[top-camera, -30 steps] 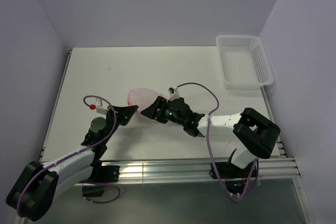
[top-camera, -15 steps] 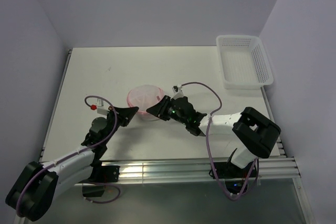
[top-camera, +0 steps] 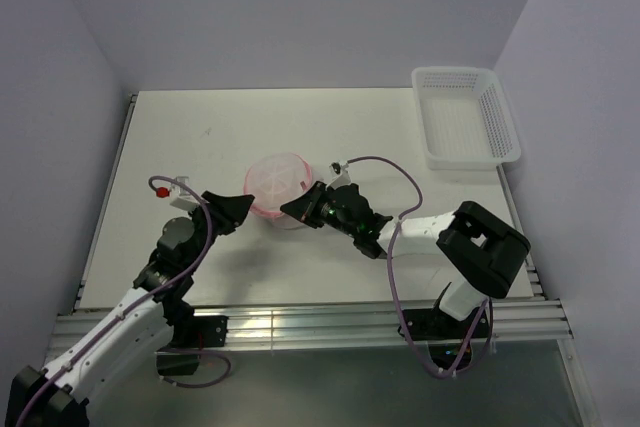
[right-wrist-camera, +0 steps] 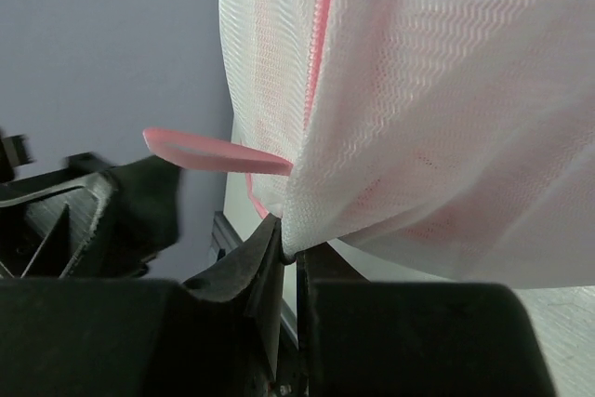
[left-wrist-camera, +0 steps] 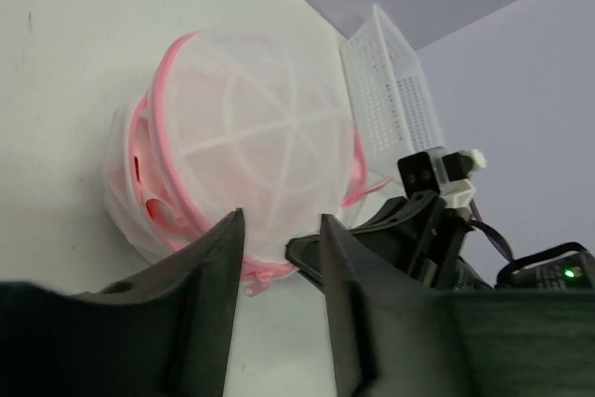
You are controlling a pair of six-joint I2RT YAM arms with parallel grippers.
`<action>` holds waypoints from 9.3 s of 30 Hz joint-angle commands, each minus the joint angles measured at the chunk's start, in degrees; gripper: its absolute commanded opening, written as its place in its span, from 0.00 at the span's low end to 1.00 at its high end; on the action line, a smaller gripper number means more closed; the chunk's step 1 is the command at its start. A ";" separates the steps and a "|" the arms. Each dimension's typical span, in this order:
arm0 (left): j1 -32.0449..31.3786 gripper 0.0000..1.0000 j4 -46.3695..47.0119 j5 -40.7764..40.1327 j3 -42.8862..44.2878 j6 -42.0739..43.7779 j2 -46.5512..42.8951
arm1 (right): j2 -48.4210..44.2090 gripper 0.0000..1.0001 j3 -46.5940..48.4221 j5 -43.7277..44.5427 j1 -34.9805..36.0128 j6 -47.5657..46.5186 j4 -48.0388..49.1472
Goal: Place the bra in the laundry bag and zip it closed
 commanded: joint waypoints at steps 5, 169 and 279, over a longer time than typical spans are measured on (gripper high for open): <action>-5.27 0.10 -11.41 -2.13 2.30 10.71 -2.15 | 1.77 0.00 0.88 1.06 -0.84 0.13 4.07; -6.36 0.00 -10.87 -21.38 7.92 17.57 15.98 | -3.24 0.00 -0.61 -14.77 -9.54 -15.42 -7.69; -21.81 0.00 -11.56 -24.18 5.11 6.40 5.09 | -5.61 0.00 -0.87 -4.65 -7.43 -7.95 -2.78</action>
